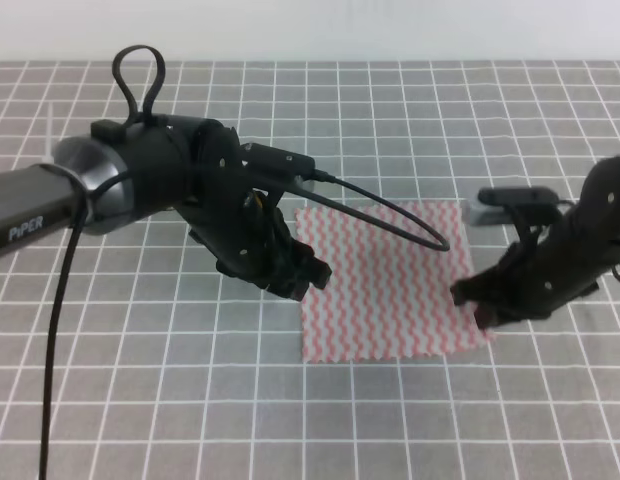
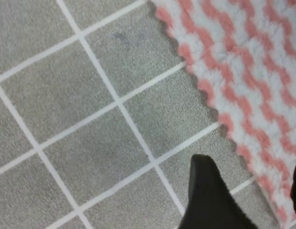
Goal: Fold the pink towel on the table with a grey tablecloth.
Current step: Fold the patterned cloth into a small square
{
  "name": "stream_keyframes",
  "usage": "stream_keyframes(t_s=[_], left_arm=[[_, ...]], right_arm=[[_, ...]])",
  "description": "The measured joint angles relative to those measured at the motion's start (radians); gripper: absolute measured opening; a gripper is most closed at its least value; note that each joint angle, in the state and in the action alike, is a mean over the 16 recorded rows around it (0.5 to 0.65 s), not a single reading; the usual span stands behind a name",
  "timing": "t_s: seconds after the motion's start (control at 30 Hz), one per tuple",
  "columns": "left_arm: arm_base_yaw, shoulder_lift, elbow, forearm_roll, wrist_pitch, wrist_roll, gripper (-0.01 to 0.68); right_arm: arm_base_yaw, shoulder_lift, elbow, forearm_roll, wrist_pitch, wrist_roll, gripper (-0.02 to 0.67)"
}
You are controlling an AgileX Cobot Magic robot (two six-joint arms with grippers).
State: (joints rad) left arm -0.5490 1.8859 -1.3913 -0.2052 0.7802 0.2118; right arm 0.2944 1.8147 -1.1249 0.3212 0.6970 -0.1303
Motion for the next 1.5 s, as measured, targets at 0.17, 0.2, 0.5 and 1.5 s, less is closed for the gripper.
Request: stream_keyframes(t_s=[0.17, 0.2, 0.5, 1.5], left_arm=[[-0.006, 0.001, 0.000, -0.002, 0.019, 0.101, 0.356], [-0.009, 0.001, 0.000, -0.004, 0.025, 0.129, 0.360], [-0.074, 0.003, 0.000, 0.003, 0.068, 0.375, 0.431], [-0.221, 0.049, -0.001, 0.176, -0.030, 0.333, 0.474]], right_arm=[[0.000, -0.005, -0.051, 0.003, 0.012, -0.001, 0.011], [0.000, -0.006, -0.062, 0.003, 0.016, -0.001, 0.002], [0.000, -0.010, -0.153, 0.003, 0.032, -0.004, -0.016], [0.000, -0.004, -0.183, 0.006, -0.012, -0.026, -0.016]])
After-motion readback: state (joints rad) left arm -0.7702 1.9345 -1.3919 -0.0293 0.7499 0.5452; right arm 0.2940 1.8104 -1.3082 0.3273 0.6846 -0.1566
